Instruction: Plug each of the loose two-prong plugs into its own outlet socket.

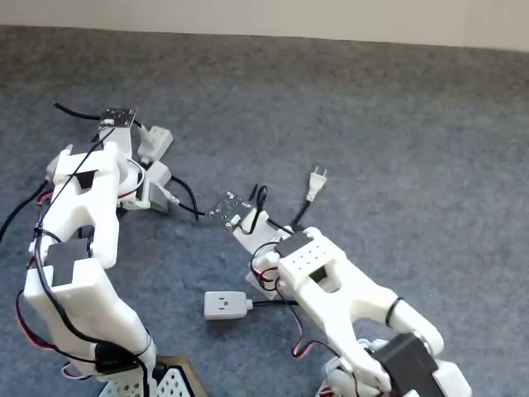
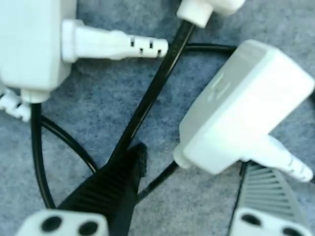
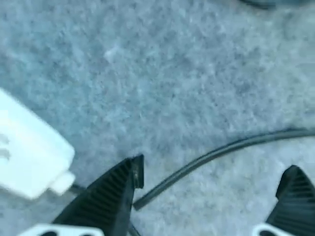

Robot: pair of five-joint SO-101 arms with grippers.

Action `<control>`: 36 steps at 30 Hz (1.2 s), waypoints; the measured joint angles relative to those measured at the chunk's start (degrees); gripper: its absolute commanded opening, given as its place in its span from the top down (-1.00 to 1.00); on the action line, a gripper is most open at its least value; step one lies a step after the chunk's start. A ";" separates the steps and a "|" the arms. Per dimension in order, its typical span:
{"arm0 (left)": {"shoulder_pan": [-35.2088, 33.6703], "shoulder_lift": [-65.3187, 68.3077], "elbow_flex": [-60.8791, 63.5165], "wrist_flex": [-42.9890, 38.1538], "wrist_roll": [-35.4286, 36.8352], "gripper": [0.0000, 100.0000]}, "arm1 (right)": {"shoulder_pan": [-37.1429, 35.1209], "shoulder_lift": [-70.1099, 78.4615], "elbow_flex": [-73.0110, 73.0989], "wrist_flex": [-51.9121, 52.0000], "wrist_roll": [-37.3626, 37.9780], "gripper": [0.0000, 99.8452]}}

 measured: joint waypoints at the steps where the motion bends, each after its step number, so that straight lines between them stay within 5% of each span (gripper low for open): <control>1: 0.00 0.00 0.00 0.00 0.00 0.40 | 0.00 -1.85 0.00 1.58 -0.09 0.20; 4: 0.00 -0.18 0.00 0.00 -2.46 0.40 | 1.14 -10.29 0.00 6.51 -2.29 0.20; 9: 2.37 -5.89 -2.64 10.55 -18.99 0.40 | 12.22 -31.21 2.11 13.01 -3.08 0.20; 16: 6.68 -32.44 0.35 33.49 -38.77 0.40 | 29.98 -58.37 18.20 19.60 -3.43 0.20; 19: 11.16 -43.87 12.66 34.20 -43.96 0.40 | 33.58 -61.80 25.32 18.73 -3.43 0.20; 24: 18.20 -54.15 34.11 20.31 -42.37 0.40 | 35.52 -62.77 32.88 15.38 -4.84 0.20; 36: 36.75 -57.23 36.57 13.89 -29.89 0.40 | 37.63 -63.12 33.41 12.40 -7.38 0.20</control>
